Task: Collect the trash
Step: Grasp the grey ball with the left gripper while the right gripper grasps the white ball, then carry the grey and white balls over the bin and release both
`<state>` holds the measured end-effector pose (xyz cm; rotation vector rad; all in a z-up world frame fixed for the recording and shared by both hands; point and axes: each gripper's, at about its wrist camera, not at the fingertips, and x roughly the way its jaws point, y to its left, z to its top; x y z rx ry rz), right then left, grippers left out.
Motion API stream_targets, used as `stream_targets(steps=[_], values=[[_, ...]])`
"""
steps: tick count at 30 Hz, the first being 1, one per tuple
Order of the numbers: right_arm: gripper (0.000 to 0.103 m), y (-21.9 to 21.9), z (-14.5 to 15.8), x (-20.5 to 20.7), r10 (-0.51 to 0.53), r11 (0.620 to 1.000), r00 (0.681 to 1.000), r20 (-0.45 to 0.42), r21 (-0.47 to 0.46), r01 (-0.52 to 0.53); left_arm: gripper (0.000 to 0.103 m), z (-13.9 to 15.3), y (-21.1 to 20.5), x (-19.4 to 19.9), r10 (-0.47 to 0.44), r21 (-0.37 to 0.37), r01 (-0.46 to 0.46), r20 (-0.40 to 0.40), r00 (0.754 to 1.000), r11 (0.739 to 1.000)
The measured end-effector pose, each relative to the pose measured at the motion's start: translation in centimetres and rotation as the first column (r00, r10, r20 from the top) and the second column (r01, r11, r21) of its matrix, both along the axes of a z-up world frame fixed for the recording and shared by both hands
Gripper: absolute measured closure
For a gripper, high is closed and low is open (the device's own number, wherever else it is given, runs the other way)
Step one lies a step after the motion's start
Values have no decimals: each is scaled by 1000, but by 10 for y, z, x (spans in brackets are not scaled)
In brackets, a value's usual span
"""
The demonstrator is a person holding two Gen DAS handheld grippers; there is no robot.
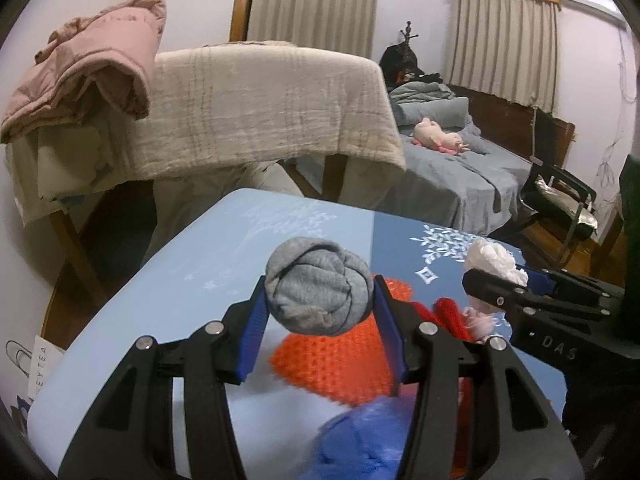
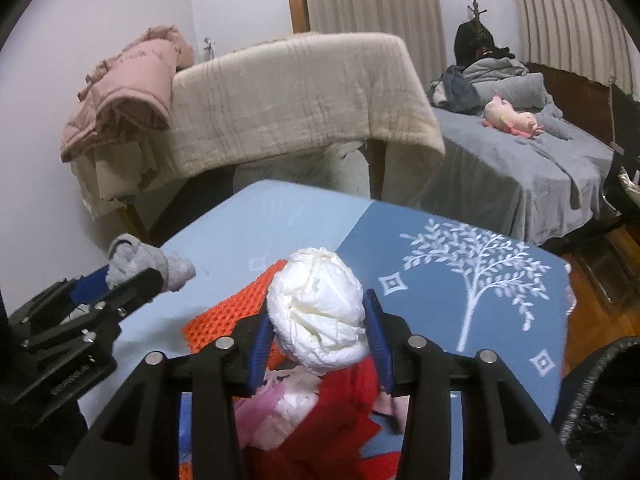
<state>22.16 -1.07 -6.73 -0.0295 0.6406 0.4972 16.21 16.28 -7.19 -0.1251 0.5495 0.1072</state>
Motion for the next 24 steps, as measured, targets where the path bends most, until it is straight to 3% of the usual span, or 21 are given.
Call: stream_targets(steps=[12, 24], values=[[60, -61, 32, -30, -76, 997, 996, 57, 32, 74, 54, 17, -51, -4, -103, -4, 103, 28, 994, 995], [60, -139, 49, -65, -196, 980, 976, 94, 47, 192, 54, 25, -121, -9, -253, -17, 254, 47, 966, 967]])
